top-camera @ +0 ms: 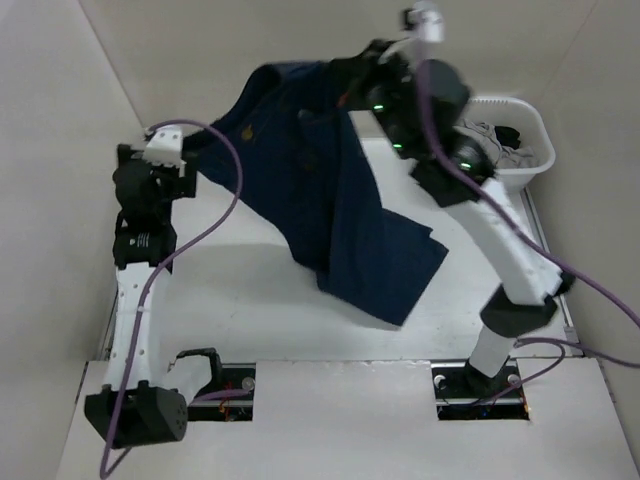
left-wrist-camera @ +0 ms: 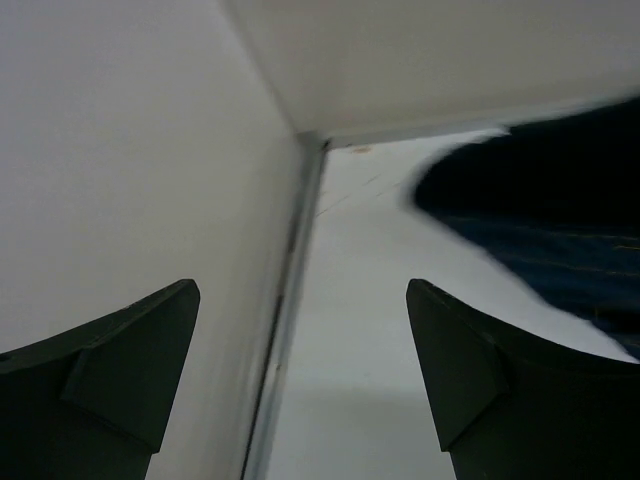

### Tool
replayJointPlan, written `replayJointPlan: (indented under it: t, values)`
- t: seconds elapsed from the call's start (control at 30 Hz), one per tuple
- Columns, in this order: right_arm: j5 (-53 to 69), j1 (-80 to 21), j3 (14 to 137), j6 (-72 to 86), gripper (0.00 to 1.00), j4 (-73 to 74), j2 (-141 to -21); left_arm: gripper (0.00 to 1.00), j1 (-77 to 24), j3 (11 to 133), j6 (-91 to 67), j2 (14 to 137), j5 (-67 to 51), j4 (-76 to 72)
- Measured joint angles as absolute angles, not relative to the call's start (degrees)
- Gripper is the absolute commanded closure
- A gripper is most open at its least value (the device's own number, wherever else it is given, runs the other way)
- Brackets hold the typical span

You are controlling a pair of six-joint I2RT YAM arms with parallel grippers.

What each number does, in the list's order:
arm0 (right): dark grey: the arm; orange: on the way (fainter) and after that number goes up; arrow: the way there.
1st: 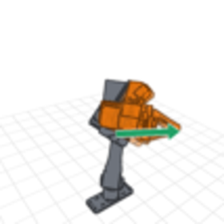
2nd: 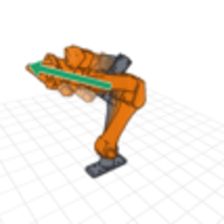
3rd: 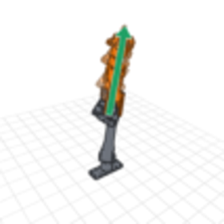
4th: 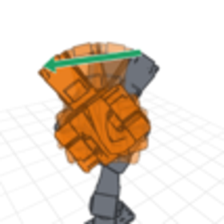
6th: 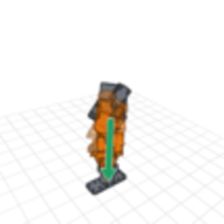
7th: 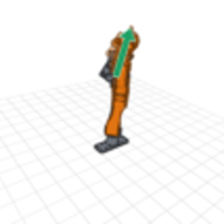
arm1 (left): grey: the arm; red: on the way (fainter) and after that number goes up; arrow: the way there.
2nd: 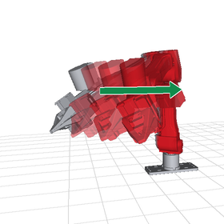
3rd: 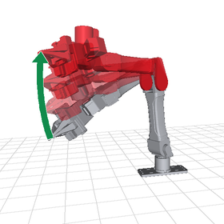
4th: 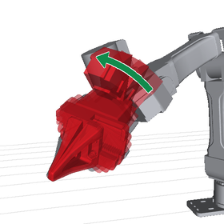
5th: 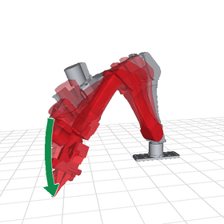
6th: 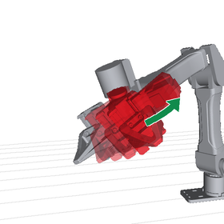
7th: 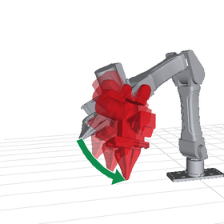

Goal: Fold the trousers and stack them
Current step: Flatten the trousers out

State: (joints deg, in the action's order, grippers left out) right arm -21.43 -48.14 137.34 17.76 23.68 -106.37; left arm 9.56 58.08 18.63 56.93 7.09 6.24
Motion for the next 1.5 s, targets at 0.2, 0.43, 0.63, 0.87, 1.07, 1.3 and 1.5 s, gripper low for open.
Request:
replayJointPlan:
  t: [0.2,0.43,0.63,0.87,1.07,1.3,1.5]
  values:
    - [-27.68,-44.66,114.76,17.96,1.0,12.86,-76.69,0.17,-11.84,73.54,18.59,64.45,-7.75,19.53]
    - [-32.21,-38.39,77.65,30.68,1.0,12.38,-53.52,0.19,-35.0,73.47,21.71,79.99,-7.97,27.73]
    - [-32.4,-33.5,56.62,44.01,1.0,27.4,-43.48,0.21,-43.53,69.38,23.81,91.44,-10.22,26.52]
    - [-31.75,-24.95,54.92,48.53,1.0,30.5,-33.47,0.18,-41.45,69.69,26.28,104.29,-8.84,19.7]
    - [-28.47,-22.26,54.35,50.35,1.0,30.5,-35.42,0.73,-40.6,70.19,27.11,109.19,-7.29,15.68]
    - [-22.44,-21.37,57.63,49.71,1.0,26.96,-47.92,1.0,-38.72,71.77,26.89,110.54,-8.19,15.18]
    - [-13.43,-18.96,71.5,47.97,1.0,19.2,-65.52,1.0,-17.28,80.77,28.18,106.41,-4.21,17.98]
